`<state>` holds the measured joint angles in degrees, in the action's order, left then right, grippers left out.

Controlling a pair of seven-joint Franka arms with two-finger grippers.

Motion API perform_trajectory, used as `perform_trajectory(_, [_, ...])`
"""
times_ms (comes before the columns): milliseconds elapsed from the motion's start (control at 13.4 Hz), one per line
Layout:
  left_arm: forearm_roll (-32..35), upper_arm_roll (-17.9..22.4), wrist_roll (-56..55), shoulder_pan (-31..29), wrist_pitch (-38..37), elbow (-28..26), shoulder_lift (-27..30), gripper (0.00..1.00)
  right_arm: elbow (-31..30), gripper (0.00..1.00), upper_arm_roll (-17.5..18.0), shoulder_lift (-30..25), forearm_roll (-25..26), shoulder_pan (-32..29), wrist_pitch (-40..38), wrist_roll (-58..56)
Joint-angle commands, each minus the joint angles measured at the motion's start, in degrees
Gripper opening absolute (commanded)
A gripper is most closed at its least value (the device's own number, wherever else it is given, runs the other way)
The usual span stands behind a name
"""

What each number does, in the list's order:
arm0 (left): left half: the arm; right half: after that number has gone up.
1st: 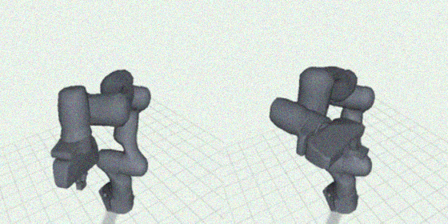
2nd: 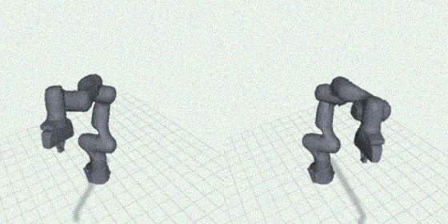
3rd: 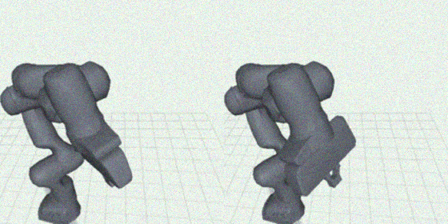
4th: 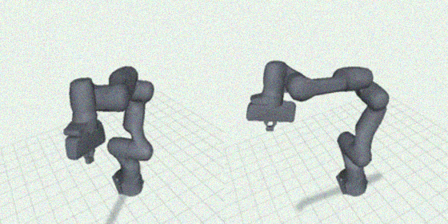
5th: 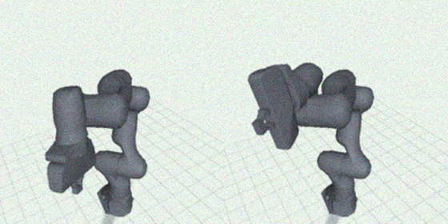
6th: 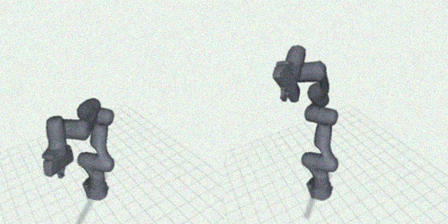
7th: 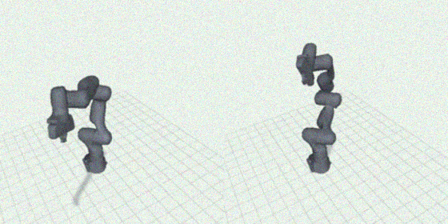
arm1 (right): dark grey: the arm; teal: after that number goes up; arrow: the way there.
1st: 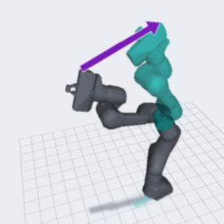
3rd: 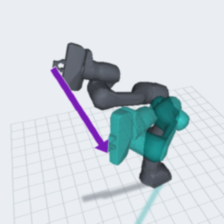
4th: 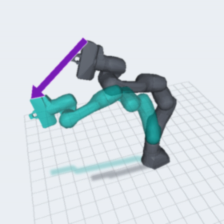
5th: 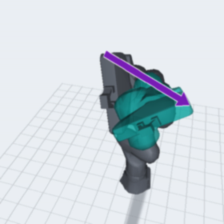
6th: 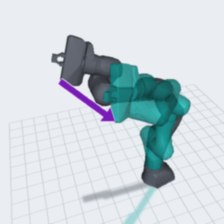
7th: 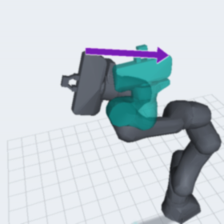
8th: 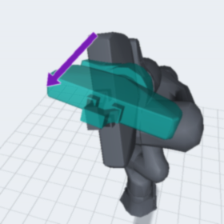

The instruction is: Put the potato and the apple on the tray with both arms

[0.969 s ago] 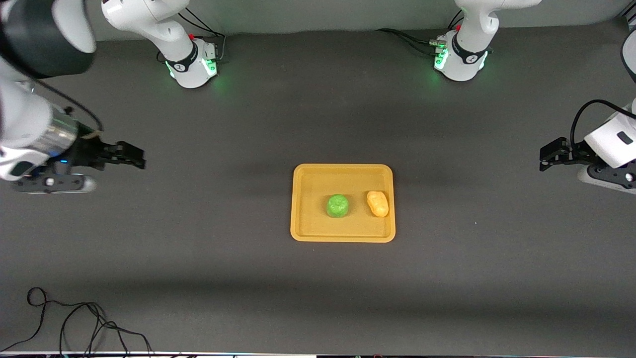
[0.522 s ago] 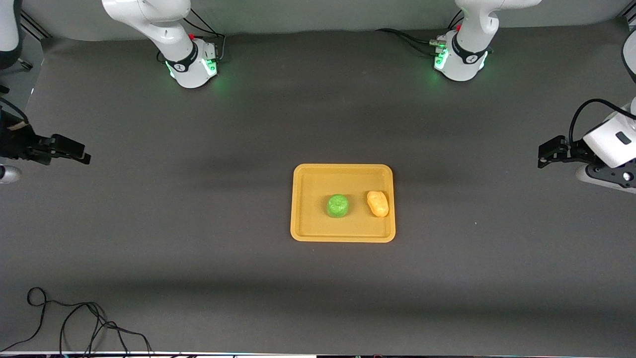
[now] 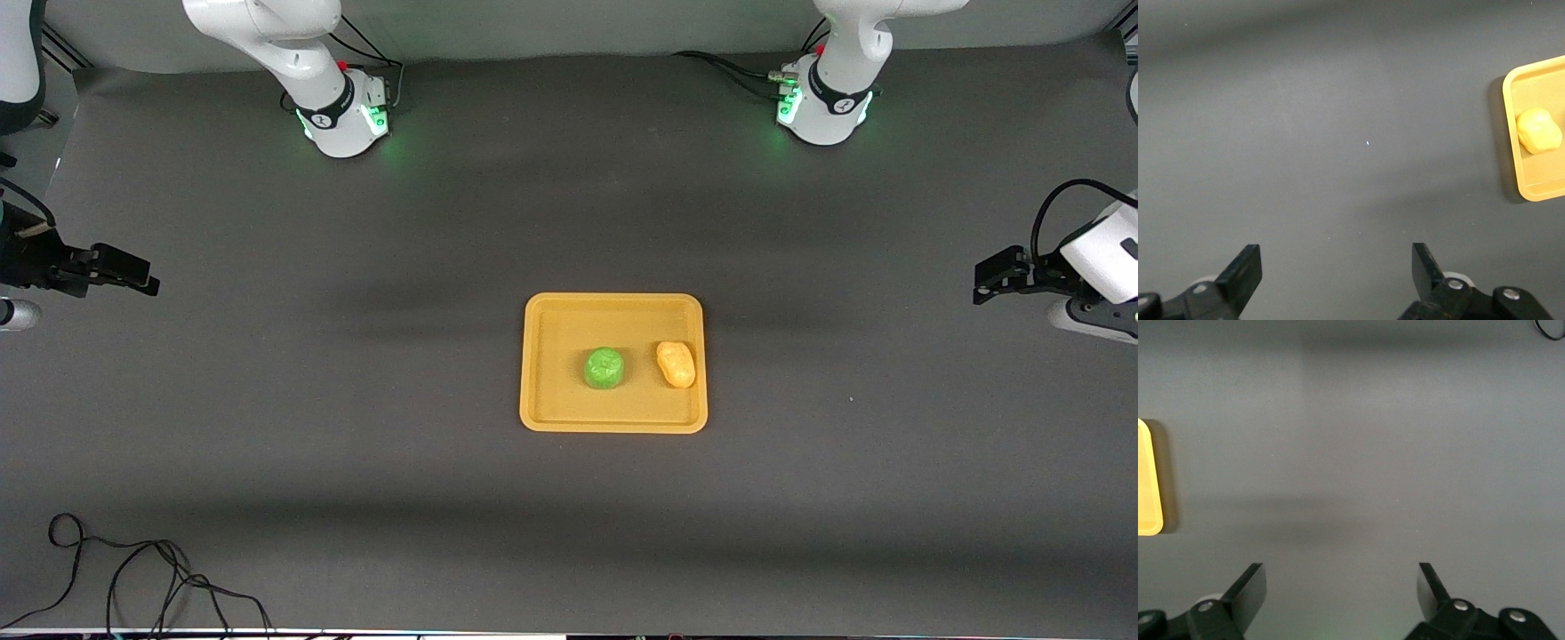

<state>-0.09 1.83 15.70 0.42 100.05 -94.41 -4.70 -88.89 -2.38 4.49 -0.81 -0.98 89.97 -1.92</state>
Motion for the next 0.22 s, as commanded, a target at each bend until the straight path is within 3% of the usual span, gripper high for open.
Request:
perform_trajectory(0, [-0.70,0.02,-0.59,-0.33,-1.18,2.83,-1.63,1.00,-0.41,1.00,0.36,-0.53,1.16,0.01,0.73,-0.72])
perform_trajectory(149, [-0.79,-0.07,-1.20,-0.15,-1.18,2.92,-1.72,1.00,-0.41,1.00,0.36,-0.53,1.16,0.01,0.64,-0.72])
